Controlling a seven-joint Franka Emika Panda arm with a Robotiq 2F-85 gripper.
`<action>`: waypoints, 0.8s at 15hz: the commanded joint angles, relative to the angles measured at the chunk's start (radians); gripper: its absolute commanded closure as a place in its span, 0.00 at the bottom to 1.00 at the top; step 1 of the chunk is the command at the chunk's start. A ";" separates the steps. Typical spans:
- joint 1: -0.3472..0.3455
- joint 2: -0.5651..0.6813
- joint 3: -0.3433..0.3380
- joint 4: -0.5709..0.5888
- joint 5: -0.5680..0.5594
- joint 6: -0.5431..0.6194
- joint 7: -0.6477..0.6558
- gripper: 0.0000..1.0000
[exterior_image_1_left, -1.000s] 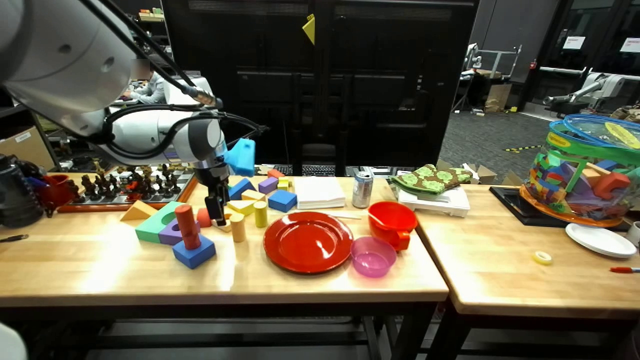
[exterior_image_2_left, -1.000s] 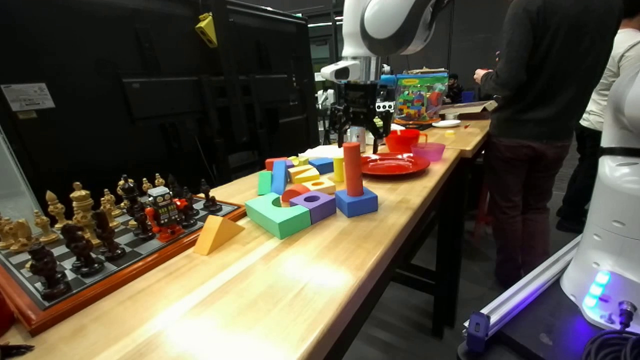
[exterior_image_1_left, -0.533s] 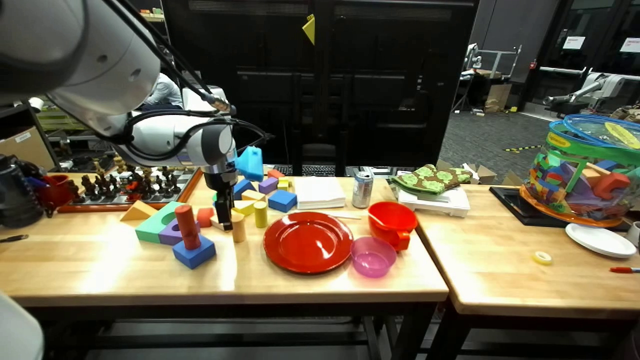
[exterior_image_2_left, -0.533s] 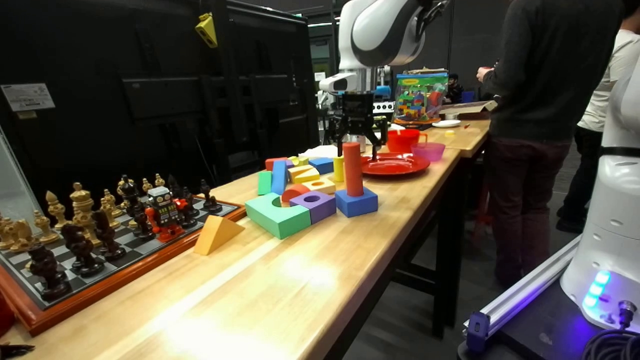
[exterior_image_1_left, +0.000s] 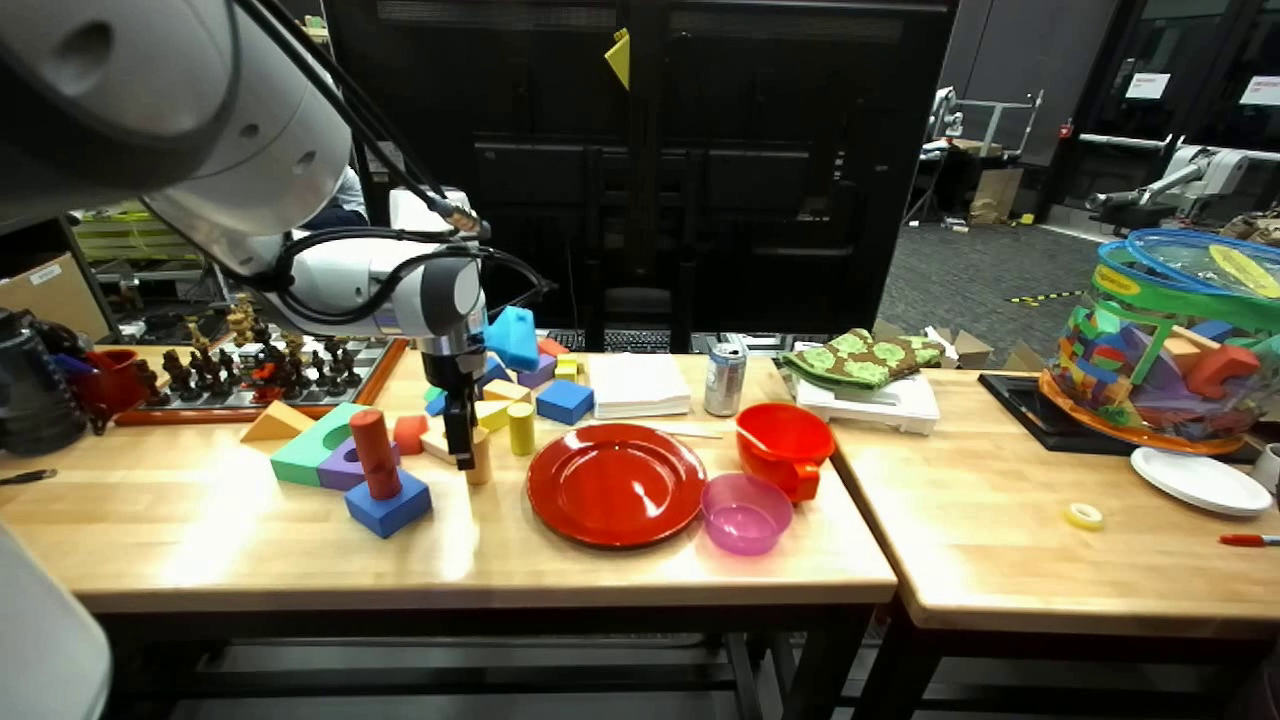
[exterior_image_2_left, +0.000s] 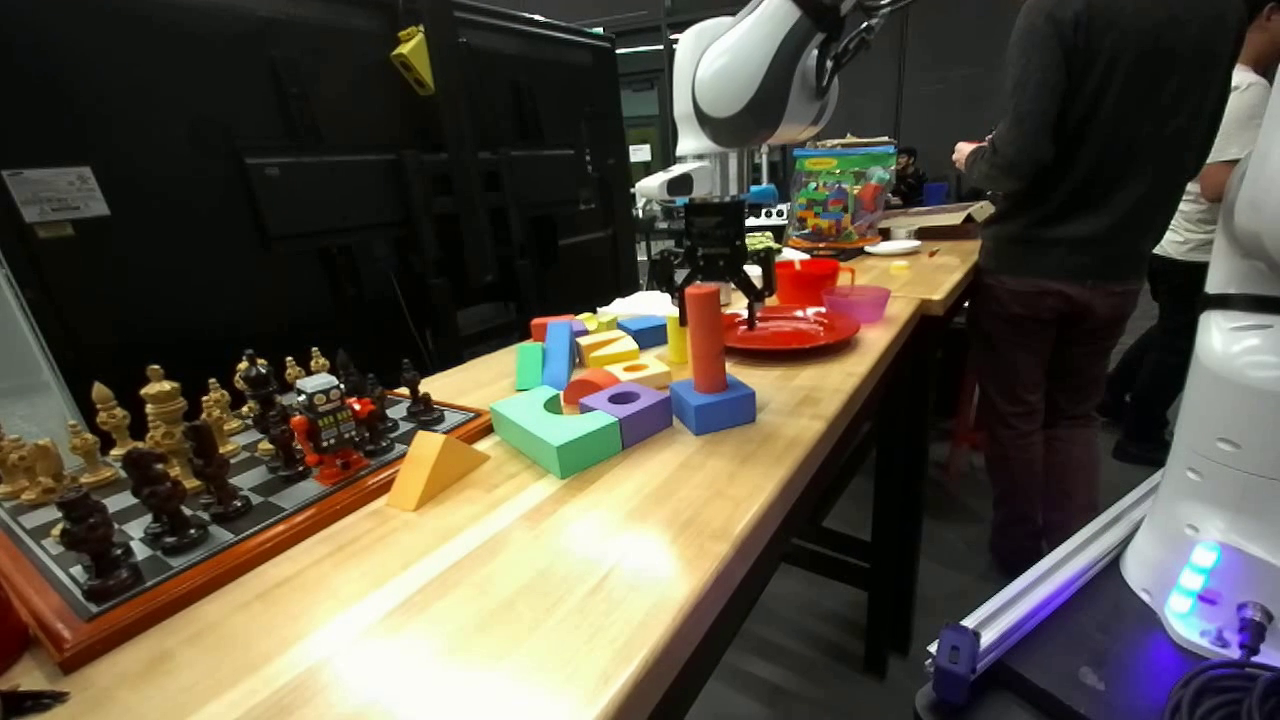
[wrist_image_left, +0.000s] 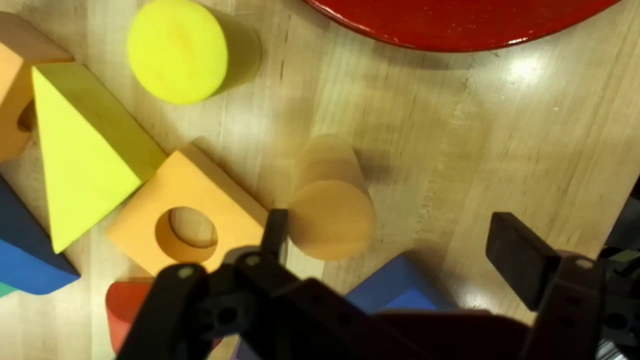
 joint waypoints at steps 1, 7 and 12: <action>-0.030 0.029 0.024 0.038 0.022 -0.035 -0.042 0.00; -0.048 0.064 0.043 0.078 0.012 -0.065 -0.041 0.00; -0.055 0.086 0.058 0.117 0.006 -0.091 -0.038 0.37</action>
